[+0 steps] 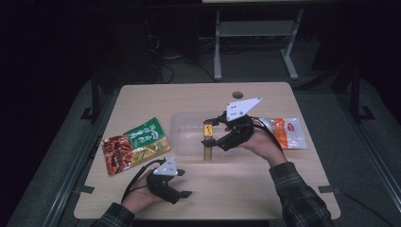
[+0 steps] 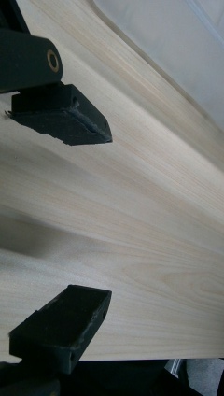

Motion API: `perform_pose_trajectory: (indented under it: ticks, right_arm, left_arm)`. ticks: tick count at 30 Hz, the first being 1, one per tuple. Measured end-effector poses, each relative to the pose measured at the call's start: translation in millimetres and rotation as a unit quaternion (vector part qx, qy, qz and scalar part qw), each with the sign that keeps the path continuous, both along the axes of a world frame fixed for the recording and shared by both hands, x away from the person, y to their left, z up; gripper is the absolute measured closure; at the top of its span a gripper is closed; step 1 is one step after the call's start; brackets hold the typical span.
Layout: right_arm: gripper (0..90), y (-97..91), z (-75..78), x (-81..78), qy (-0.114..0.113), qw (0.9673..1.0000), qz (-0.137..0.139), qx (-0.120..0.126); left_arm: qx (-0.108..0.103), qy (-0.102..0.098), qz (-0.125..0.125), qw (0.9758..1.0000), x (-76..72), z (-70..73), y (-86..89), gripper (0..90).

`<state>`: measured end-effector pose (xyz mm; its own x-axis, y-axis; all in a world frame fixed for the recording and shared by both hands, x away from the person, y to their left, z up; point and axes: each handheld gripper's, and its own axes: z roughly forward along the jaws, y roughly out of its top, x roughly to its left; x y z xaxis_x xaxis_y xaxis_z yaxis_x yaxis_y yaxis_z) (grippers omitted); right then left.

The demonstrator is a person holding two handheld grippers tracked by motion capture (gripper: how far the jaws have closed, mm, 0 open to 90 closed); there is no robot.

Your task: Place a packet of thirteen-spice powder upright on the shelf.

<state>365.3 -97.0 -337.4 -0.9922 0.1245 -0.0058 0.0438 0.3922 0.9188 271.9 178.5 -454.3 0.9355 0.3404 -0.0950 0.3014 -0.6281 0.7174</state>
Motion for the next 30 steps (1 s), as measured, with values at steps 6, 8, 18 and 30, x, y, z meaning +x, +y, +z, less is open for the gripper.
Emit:
perform_pose_trajectory:
  ticks: [6, 8, 18, 30]
  right_arm:
    - [29.9, 2.1, 3.3, 13.3, -0.003, 1.0000, -0.004, -0.004]
    - [29.9, 1.5, 4.2, 17.5, -0.006, 1.0000, -0.008, -0.001]
    - [29.9, -1.2, 1.4, 36.9, -0.011, 0.9998, -0.017, 0.006]
    - [29.9, -2.1, -13.7, 53.1, -0.002, 0.9998, -0.020, 0.001]
  left_arm:
    - [-0.002, 0.004, 0.001, 1.0000, -0.5, -0.7, -0.4, 19.7]
    - [-0.004, 0.004, 0.000, 1.0000, -0.4, -1.3, -0.7, 19.7]
    - [0.000, 0.005, -0.003, 1.0000, -0.8, -1.0, -0.2, 19.8]
    - [0.003, 0.007, -0.004, 1.0000, -0.7, -1.9, -0.2, 19.8]
